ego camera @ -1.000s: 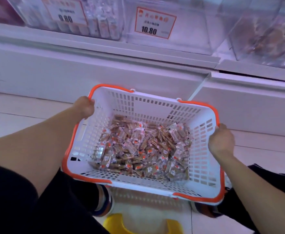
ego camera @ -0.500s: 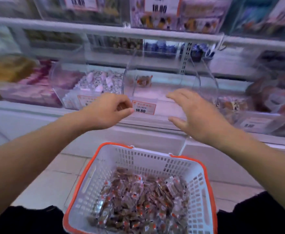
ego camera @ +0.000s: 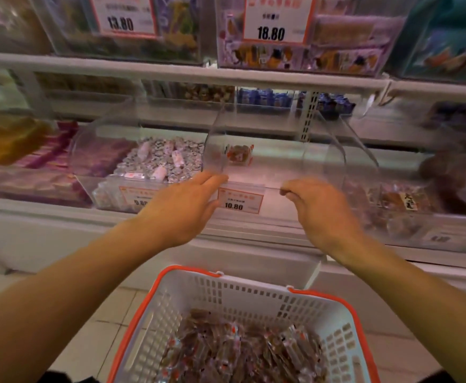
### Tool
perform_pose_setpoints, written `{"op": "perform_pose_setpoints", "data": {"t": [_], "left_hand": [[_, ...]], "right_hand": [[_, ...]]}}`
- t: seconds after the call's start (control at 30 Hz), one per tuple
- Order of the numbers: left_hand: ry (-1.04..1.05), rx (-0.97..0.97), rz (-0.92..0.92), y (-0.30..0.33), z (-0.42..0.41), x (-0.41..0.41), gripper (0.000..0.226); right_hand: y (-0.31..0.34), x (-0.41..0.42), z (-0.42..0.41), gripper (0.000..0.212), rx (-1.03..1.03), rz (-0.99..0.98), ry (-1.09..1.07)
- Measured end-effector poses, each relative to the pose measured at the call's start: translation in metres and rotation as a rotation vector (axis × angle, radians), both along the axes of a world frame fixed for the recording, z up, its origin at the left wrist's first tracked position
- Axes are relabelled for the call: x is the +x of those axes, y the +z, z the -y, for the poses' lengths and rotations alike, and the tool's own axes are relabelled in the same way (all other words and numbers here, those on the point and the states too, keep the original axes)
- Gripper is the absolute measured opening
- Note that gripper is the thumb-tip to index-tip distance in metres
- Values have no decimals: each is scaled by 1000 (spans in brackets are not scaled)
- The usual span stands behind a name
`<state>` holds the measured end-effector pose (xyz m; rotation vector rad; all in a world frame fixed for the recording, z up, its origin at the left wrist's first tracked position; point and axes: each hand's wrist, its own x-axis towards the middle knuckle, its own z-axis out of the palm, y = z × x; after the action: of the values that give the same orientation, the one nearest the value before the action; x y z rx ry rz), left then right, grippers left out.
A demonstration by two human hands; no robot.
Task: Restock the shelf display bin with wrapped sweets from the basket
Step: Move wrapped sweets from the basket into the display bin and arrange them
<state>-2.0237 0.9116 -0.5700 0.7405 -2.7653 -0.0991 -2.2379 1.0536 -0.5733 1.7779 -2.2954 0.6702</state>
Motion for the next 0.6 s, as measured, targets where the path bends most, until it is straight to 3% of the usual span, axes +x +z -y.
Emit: {"op": "perform_pose_setpoints", "data": {"t": [0.17,0.33,0.5,0.6], "left_hand": [[1,3,-112,14,3,-4,34],[-84,-13,-66,15,-18,13,20],[-64,26,-78,8,-30,18,20],[-28,4,-112,10,-35,21,31]], "right_hand": [[21,6,-12,20,-47,72,47],[14,24,-44,16,-29,54,107],[9,34,-51,20,-15,29,94],[11,41,-55,26,-54,-86,61]]}}
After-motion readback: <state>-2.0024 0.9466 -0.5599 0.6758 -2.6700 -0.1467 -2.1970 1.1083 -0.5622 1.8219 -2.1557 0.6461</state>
